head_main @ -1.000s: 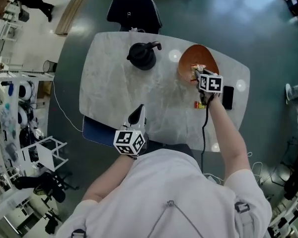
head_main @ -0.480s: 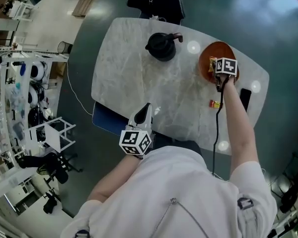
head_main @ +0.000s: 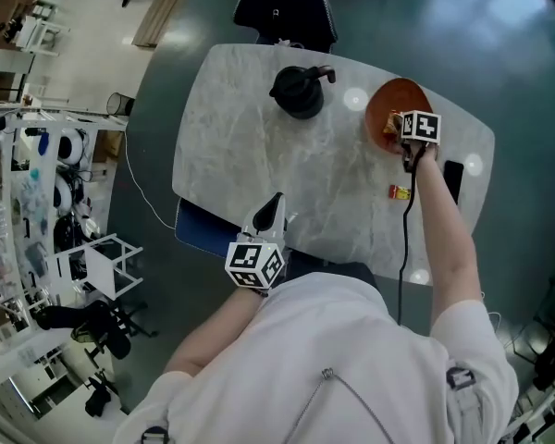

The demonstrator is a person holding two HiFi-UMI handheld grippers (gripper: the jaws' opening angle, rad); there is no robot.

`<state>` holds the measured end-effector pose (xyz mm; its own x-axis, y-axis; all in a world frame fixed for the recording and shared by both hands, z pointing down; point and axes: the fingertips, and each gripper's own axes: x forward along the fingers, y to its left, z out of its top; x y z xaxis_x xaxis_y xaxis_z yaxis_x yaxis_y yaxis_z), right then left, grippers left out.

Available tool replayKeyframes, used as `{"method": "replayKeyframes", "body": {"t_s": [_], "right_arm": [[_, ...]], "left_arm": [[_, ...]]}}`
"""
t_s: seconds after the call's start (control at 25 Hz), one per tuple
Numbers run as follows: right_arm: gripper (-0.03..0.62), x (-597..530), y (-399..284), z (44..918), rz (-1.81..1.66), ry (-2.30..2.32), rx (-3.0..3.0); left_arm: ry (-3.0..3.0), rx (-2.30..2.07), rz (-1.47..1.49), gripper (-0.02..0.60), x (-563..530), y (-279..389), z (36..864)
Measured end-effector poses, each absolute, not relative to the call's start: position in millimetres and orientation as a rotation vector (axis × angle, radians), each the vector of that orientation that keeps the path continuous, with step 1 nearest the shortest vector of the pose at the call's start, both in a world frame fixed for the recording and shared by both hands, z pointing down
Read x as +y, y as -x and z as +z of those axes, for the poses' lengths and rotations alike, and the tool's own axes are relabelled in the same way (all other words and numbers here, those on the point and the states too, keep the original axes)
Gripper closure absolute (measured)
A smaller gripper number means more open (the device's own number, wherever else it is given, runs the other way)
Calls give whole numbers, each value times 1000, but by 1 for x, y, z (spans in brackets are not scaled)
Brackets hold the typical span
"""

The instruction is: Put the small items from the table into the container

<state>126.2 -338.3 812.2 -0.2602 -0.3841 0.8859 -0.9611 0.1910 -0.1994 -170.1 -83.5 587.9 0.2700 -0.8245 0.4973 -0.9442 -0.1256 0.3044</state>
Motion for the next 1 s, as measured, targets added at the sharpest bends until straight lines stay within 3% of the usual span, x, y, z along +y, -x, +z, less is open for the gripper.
{"method": "replayKeyframes", "body": {"t_s": [0.24,0.52,1.0], "right_arm": [[352,-326,-131,721,961,-1433,-1954],[421,-266,-134,599,755,-1715,-2271],[454,-142,-125,466,412,-1912,-2511]], "left_arm": [[-2079,-1537,242,577,-87,163,574],[-2213,-1446,187,577,-103,137,553],[-2451,-1291,81,577,-117,97,493]]}}
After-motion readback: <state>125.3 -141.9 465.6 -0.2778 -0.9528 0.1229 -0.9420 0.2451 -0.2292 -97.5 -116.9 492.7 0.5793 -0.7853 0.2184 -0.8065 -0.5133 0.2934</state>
